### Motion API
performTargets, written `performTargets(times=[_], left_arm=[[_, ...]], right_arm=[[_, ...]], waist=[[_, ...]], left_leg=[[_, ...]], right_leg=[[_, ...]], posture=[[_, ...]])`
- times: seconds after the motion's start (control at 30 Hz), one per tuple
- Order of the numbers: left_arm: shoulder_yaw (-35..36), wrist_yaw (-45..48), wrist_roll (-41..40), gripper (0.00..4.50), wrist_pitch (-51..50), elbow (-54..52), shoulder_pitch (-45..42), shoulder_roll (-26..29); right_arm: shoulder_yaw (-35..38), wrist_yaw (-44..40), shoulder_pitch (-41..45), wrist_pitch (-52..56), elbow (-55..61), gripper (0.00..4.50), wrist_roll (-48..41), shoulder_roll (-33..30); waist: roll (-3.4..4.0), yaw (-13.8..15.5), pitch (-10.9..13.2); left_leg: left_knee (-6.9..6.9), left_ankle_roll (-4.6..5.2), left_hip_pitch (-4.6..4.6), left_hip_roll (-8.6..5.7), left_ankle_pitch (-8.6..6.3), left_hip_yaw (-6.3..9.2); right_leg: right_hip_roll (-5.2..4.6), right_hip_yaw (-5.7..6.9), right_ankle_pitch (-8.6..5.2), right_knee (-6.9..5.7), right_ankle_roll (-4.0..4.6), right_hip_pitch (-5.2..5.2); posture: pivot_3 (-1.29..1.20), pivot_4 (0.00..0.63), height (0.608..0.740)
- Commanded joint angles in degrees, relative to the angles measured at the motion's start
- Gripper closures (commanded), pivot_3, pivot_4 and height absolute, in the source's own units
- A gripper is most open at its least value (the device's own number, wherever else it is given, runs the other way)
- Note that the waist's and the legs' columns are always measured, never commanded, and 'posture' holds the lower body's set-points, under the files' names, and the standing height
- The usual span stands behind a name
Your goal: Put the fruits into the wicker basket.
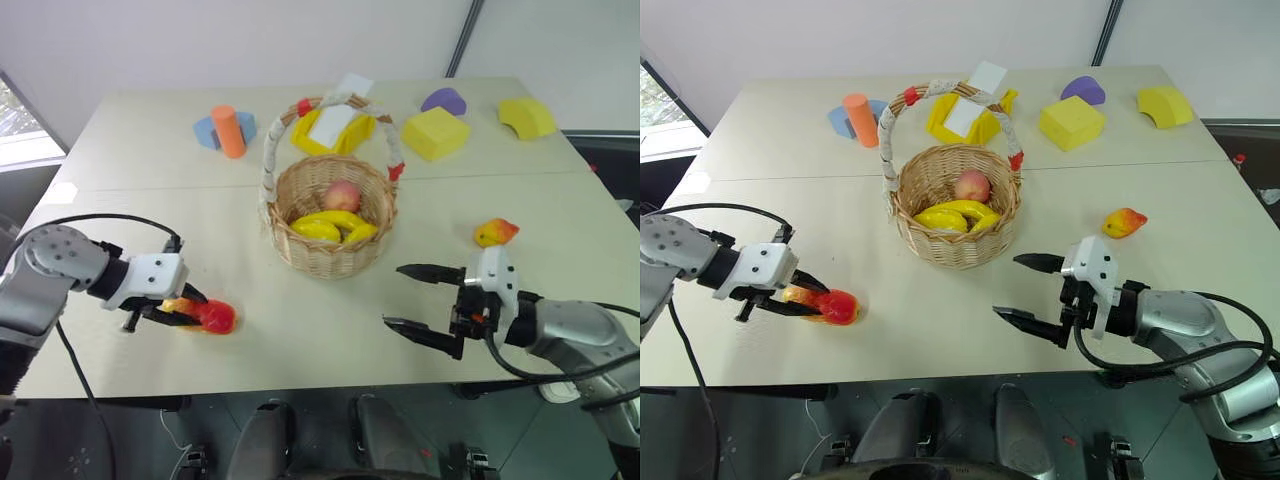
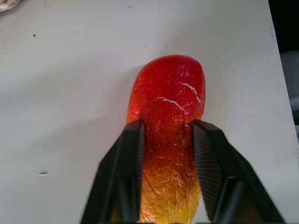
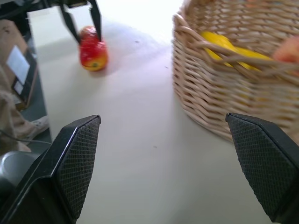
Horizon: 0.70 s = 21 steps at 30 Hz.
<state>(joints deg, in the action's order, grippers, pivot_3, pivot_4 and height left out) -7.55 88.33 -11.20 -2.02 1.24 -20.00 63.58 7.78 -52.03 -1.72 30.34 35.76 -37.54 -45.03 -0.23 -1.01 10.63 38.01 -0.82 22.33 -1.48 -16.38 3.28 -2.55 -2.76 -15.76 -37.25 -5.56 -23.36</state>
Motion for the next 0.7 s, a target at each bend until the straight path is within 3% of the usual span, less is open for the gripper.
performTargets(times=[0.03,0.2,0.3,0.37,0.53,0.7], left_arm=[[0.6,-0.3,0.1,3.72,-0.9,-0.8,1.9,0.3],[6.3,-0.9,-6.1,3.72,-8.1,-3.9,4.2,1.4],[16.8,-5.9,-24.0,3.72,-27.1,-8.3,0.8,-0.8],[20.2,-9.5,-30.5,3.72,-33.6,-11.0,-1.0,-2.7],[19.8,-35.2,-34.9,3.72,-40.4,-17.2,-12.9,-20.0],[9.7,-49.0,-24.7,3.72,-37.4,-21.0,-17.4,-32.3]], right_arm=[[-1.2,-1.0,0.1,-2.1,3.1,0.00,-0.3,0.5],[-1.9,-1.3,-0.8,-3.7,3.9,0.00,0.3,0.3],[0.4,-1.5,0.6,-3.8,4.0,0.00,-1.1,-0.5],[1.0,-1.3,1.2,-3.6,4.0,0.00,-1.5,-0.7],[1.6,-0.1,3.4,-2.4,3.8,0.00,-2.7,-0.6],[1.6,1.6,4.6,-1.5,4.1,0.00,-3.2,-0.5]], waist=[[0.00,0.0,0.0],[-0.01,-0.1,0.0],[-0.22,0.1,0.1],[-0.40,0.3,0.2],[-0.45,0.7,0.1],[-0.53,0.3,0.1]], left_leg=[[0.00,0.00,0.00,0.00,0.00,0.00],[0.01,0.00,0.00,0.02,0.00,0.01],[0.08,0.00,0.04,0.02,0.00,0.05],[0.19,0.00,0.08,0.04,0.00,0.15],[0.23,0.00,0.02,-0.04,0.00,0.19],[0.23,-0.01,0.04,-0.04,0.00,0.15]], right_leg=[[0.00,0.00,0.00,0.00,0.00,0.01],[0.00,0.00,0.00,-0.01,0.00,0.00],[0.01,0.04,0.00,-0.05,0.00,-0.01],[0.00,0.14,0.00,-0.09,0.00,0.01],[-0.09,0.18,0.01,-0.06,-0.03,0.16],[-0.03,0.08,0.02,-0.12,-0.04,0.06]], posture=[[0.00,0.150,0.740],[0.00,0.150,0.740],[0.00,0.150,0.740],[0.00,0.150,0.740],[0.00,0.150,0.740],[0.00,0.150,0.740]])
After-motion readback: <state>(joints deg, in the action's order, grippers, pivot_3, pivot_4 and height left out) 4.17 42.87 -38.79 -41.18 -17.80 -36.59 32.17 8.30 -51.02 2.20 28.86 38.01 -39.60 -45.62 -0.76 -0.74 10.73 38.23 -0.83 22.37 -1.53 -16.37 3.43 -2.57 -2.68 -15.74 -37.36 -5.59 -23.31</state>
